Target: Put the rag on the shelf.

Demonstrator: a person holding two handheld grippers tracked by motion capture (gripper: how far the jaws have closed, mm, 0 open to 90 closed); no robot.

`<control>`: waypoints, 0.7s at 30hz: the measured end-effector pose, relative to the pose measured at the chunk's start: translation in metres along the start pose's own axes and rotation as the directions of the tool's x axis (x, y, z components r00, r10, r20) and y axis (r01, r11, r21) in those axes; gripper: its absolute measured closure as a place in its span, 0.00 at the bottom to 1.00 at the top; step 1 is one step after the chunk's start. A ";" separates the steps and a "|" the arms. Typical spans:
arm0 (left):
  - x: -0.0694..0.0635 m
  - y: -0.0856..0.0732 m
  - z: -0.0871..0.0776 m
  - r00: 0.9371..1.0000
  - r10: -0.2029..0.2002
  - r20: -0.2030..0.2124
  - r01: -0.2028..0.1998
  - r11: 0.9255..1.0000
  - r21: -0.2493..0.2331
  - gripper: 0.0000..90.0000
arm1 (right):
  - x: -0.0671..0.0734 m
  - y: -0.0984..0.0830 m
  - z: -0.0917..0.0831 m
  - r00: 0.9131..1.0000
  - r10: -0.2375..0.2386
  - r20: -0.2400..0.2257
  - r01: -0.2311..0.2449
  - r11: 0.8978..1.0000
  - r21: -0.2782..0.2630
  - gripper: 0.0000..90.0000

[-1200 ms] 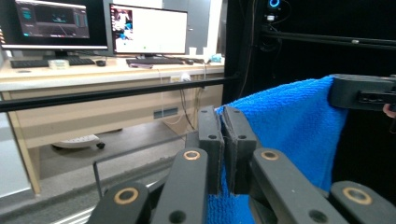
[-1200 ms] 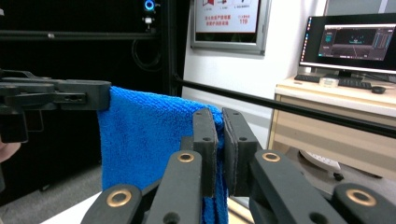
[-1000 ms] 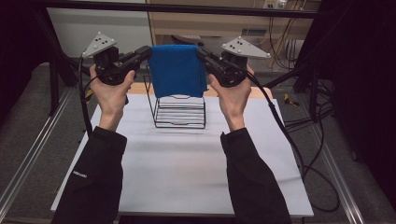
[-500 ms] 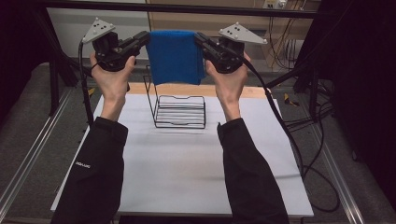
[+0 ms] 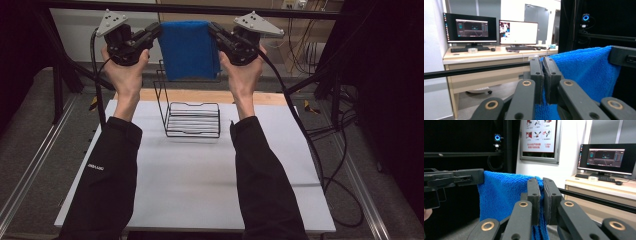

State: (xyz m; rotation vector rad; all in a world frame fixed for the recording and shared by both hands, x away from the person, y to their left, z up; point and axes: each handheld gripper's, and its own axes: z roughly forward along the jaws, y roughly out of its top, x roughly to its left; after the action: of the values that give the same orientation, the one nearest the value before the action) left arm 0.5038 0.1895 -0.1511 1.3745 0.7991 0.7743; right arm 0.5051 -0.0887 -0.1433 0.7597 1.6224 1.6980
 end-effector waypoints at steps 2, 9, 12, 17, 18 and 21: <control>0.004 -0.004 0.005 1.000 0.001 -0.007 -0.001 1.000 0.010 0.96 | -0.002 -0.003 0.005 1.000 -0.009 0.008 0.008 1.000 0.019 0.95; 0.012 -0.020 0.016 1.000 0.008 -0.019 -0.007 0.999 0.040 0.96 | -0.006 -0.018 0.018 0.999 -0.034 0.025 0.032 0.997 0.072 0.95; 0.014 -0.028 0.016 1.000 0.007 -0.012 -0.006 0.998 0.055 0.96 | -0.006 -0.025 0.018 0.999 -0.028 0.023 0.026 0.996 0.089 0.95; 0.014 -0.042 0.014 1.000 0.026 0.001 -0.026 0.995 0.093 0.96 | -0.007 -0.040 0.015 1.000 -0.011 0.016 0.009 0.992 0.128 0.95; 0.014 -0.044 0.014 1.000 0.030 0.004 -0.031 0.995 0.100 0.96 | -0.007 -0.043 0.014 1.000 -0.010 0.011 0.009 0.991 0.133 0.95; 0.015 -0.051 0.013 0.999 0.039 0.015 -0.041 0.992 0.120 0.96 | -0.007 -0.052 0.012 1.000 -0.002 0.004 0.002 0.989 0.149 0.95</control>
State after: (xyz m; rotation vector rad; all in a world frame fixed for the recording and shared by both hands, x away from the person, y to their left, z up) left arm 0.5229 0.1927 -0.2026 1.5056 0.8212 0.7580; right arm 0.5220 -0.0859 -0.1938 0.8325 1.7618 1.5858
